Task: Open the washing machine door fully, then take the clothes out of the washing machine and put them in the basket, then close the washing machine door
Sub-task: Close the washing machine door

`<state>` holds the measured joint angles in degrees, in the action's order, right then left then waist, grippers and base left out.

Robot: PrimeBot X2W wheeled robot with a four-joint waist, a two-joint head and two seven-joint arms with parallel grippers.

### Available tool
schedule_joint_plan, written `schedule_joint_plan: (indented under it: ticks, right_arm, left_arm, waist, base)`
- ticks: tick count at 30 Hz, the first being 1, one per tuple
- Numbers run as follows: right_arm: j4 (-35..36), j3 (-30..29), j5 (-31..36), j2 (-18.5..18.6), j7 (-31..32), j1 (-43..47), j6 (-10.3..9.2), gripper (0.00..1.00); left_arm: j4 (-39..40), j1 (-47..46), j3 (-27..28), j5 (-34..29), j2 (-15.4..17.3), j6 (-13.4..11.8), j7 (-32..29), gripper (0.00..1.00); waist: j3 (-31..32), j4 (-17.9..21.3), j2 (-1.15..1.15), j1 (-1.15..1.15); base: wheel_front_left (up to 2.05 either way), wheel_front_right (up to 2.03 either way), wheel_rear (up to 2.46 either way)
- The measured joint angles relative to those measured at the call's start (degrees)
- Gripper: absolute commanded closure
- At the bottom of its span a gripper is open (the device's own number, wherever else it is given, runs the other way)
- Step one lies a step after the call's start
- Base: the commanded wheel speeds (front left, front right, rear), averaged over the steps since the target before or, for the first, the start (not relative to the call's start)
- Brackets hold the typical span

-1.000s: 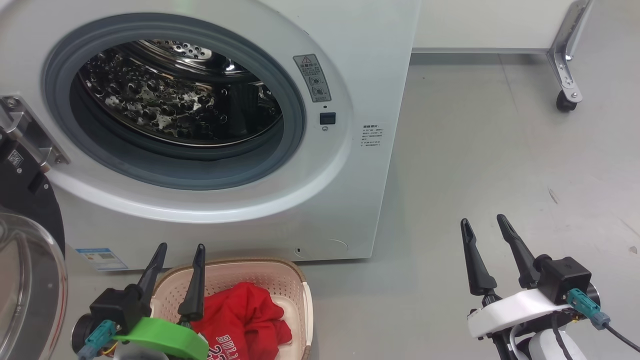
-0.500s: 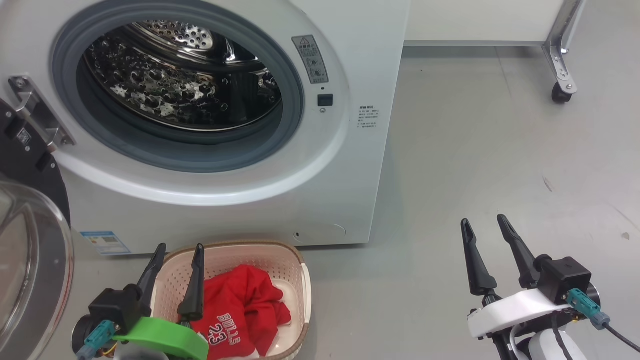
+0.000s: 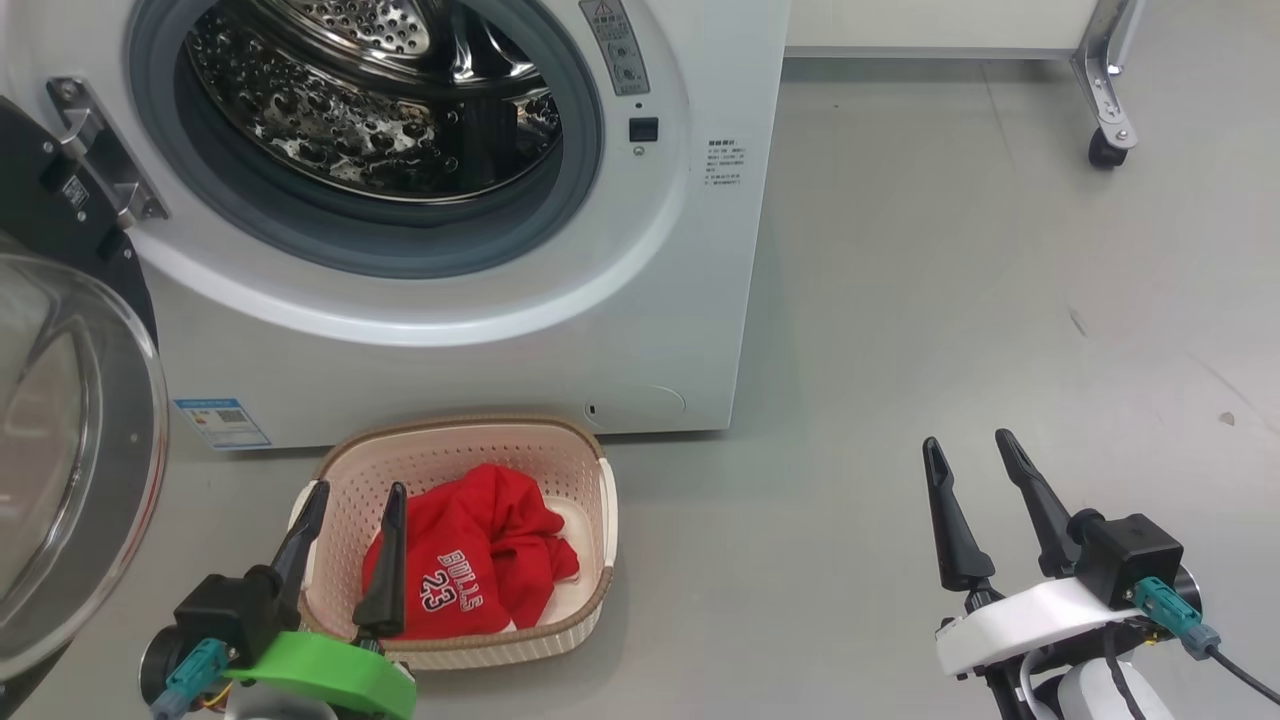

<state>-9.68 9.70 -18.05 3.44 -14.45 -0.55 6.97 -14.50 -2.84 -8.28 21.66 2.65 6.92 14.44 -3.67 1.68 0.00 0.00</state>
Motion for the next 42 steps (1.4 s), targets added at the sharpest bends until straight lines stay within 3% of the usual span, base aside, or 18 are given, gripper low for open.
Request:
schedule_joint_plan:
  ticks: [18,42]
  right_arm:
    - [-0.2,0.2,0.0,0.0,0.0,0.0,0.01,0.00]
    - [-0.4,0.5,0.0,0.1,0.0,0.0,0.01,0.00]
  left_arm:
    - [0.0,0.0,-0.3,-0.1,0.0,0.0,0.0,0.00]
    - [-0.2,0.0,-0.9,-0.7,0.0,0.0,0.0,0.00]
  waist:
    - [0.0,-0.2,0.00,0.00]
    - [-0.2,-0.3,0.00,0.00]
  base:
    - [-0.74,0.74,0.00]
    - [-0.07,0.07,0.00]
